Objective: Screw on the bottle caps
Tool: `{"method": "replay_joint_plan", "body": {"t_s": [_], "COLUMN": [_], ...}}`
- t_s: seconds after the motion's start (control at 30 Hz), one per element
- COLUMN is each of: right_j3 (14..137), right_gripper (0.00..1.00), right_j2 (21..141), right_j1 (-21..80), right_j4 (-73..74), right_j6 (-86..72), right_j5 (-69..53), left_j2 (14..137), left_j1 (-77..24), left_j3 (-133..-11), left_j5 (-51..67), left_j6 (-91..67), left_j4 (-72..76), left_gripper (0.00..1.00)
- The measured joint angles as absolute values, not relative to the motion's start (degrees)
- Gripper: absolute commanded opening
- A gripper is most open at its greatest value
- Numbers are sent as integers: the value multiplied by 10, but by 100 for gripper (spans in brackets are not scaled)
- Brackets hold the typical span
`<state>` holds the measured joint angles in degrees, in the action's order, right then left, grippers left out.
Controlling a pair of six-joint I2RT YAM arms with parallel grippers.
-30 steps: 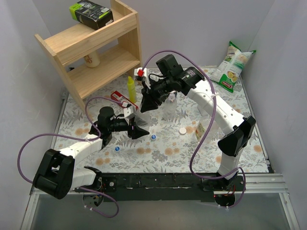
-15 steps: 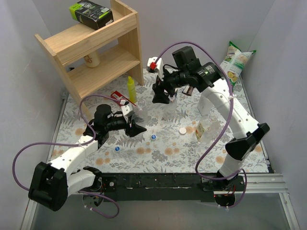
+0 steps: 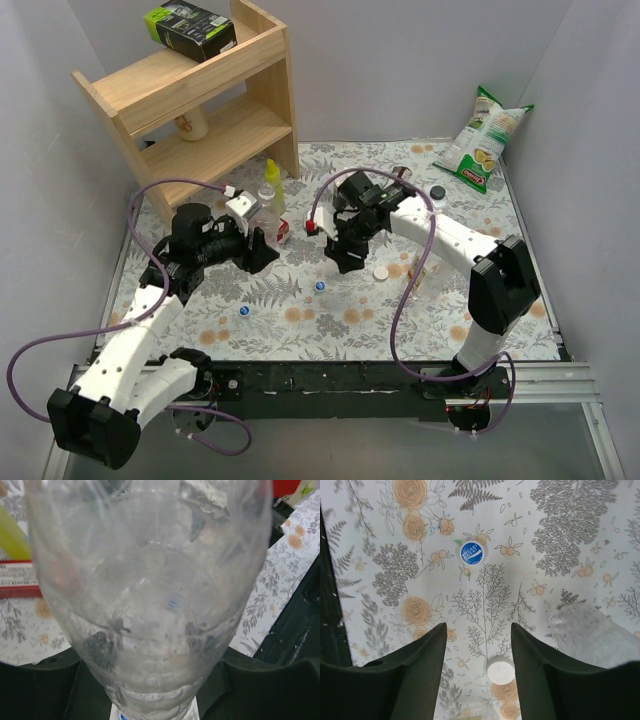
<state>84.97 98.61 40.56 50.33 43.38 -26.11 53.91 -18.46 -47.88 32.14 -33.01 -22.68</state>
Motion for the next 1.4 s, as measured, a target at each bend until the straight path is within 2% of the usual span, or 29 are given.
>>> {"method": "replay_joint_plan", "body": {"t_s": [0.23, 0.57, 0.97, 1.17, 1.4], "right_j3": [780, 770, 743, 743, 743], "right_gripper": [62, 62, 55, 46, 25], "right_j2": [1017, 1092, 1103, 1103, 1101], "right_j1": [450, 512, 516, 519, 521], "right_j4": [399, 309, 298, 294, 287], "right_j6": [495, 530, 549, 551, 554], "right_j5": [-240, -231, -215, -206, -192], "left_j2": [495, 491, 488, 488, 495], "left_j1": [-107, 44, 51, 51, 51], "left_j3": [-479, -471, -457, -452, -443], "left_j5": [330, 365, 384, 389, 404], "left_j6": [-325, -397, -408, -410, -406], "left_j4": [-315, -308, -296, -287, -269], "left_gripper": [0, 0, 0, 0, 0]}}
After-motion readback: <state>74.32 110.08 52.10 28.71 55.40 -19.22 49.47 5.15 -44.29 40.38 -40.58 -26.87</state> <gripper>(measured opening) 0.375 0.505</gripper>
